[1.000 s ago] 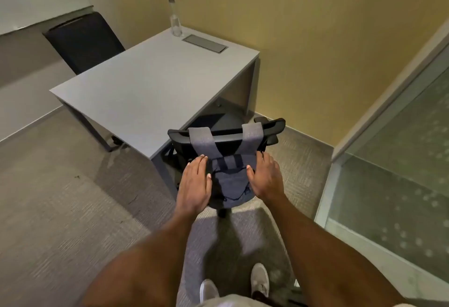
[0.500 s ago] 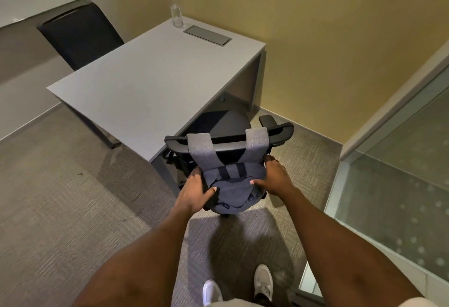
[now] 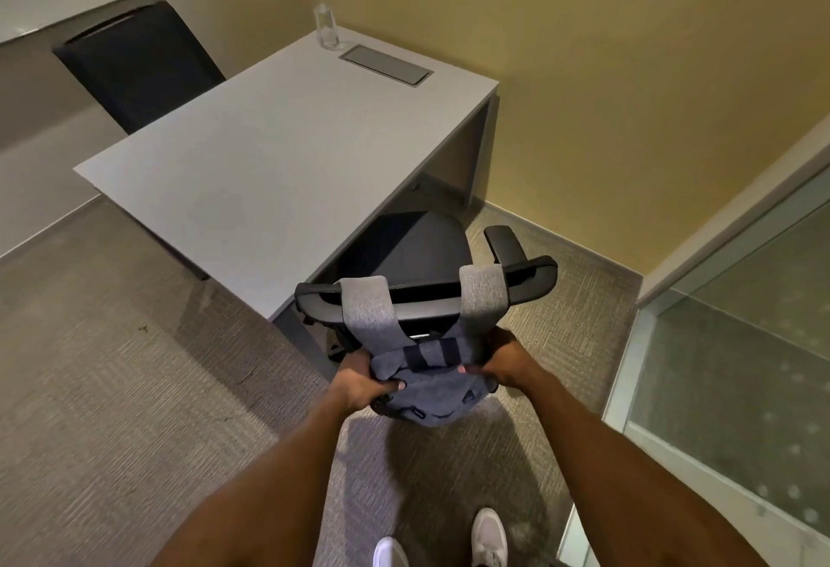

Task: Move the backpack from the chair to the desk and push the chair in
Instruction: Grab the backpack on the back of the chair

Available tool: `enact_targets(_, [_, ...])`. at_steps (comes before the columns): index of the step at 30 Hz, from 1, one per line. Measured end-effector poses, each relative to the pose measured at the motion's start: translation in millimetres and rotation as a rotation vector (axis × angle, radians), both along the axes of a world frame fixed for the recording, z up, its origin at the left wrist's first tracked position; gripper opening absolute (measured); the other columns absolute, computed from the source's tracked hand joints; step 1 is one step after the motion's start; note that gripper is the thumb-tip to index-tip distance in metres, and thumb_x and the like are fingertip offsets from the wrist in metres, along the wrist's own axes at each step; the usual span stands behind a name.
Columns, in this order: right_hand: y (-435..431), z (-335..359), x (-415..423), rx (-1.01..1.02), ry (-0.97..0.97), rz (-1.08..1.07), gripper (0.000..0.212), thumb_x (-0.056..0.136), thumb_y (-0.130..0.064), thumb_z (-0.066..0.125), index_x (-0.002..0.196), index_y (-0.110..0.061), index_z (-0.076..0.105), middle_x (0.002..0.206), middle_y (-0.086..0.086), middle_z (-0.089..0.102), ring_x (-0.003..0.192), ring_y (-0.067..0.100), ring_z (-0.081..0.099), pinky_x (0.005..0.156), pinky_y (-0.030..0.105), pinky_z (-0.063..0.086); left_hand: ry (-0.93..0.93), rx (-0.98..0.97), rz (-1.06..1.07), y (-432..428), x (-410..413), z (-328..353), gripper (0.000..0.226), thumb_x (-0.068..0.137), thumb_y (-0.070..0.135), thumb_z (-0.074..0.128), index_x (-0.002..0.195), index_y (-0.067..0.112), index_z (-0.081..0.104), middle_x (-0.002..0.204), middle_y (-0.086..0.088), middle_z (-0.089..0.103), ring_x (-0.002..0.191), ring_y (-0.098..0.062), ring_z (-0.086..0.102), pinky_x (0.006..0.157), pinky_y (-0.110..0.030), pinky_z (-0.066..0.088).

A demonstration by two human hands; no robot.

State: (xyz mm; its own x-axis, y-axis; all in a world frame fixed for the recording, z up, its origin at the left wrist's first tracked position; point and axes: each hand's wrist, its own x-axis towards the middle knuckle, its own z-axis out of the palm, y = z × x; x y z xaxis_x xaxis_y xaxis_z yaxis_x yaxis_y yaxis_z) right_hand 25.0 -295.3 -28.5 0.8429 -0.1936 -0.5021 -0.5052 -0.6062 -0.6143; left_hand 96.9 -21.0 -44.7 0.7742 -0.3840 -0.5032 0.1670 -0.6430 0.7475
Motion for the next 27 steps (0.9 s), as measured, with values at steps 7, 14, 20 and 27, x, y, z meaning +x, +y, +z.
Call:
enact_targets(7, [2, -10, 2, -0.139, 0.173, -0.036, 0.017, 0.102, -0.007, 0.060, 0.118, -0.002, 0.066, 0.117, 0.022, 0.069, 0.127, 0.039, 0.065, 0.100, 0.040, 0.053, -0.072, -0.051, 0.139, -13, -2, -8, 0.054, 0.081, 0.022, 0.089, 0.125, 0.000, 0.068, 0.125, -0.017, 0.074, 0.117, -0.032, 0.070, 0.103, -0.051, 0.056])
enact_targets(14, [9, -4, -4, -0.177, -0.007, -0.125, 0.031, 0.097, 0.003, 0.057, 0.125, 0.008, 0.067, 0.127, 0.026, 0.071, 0.115, 0.041, 0.069, 0.094, 0.041, 0.054, -0.120, 0.078, 0.086, -15, 4, -4, 0.034, 0.090, 0.019, 0.080, 0.115, -0.003, 0.072, 0.119, -0.020, 0.075, 0.111, -0.034, 0.072, 0.100, -0.050, 0.057])
enact_targets(20, [15, 7, -11, -0.138, -0.104, -0.259, 0.010, 0.089, 0.006, 0.061, 0.085, -0.002, 0.064, 0.087, 0.017, 0.069, 0.083, 0.022, 0.062, 0.065, 0.032, 0.041, -0.275, 0.093, -0.007, -6, -9, 1, 0.015, 0.095, 0.011, 0.072, 0.097, -0.005, 0.072, 0.098, -0.020, 0.077, 0.091, -0.033, 0.075, 0.081, -0.048, 0.061])
enact_targets(27, [13, 20, -23, -0.224, -0.172, -0.223, 0.010, 0.085, -0.013, 0.068, 0.077, -0.006, 0.066, 0.084, 0.018, 0.075, 0.077, 0.024, 0.069, 0.071, 0.050, 0.056, -0.323, 0.147, -0.055, 6, -12, 9, 0.033, 0.096, 0.016, 0.072, 0.065, 0.005, 0.066, 0.063, -0.007, 0.066, 0.056, -0.009, 0.058, 0.055, -0.036, 0.053])
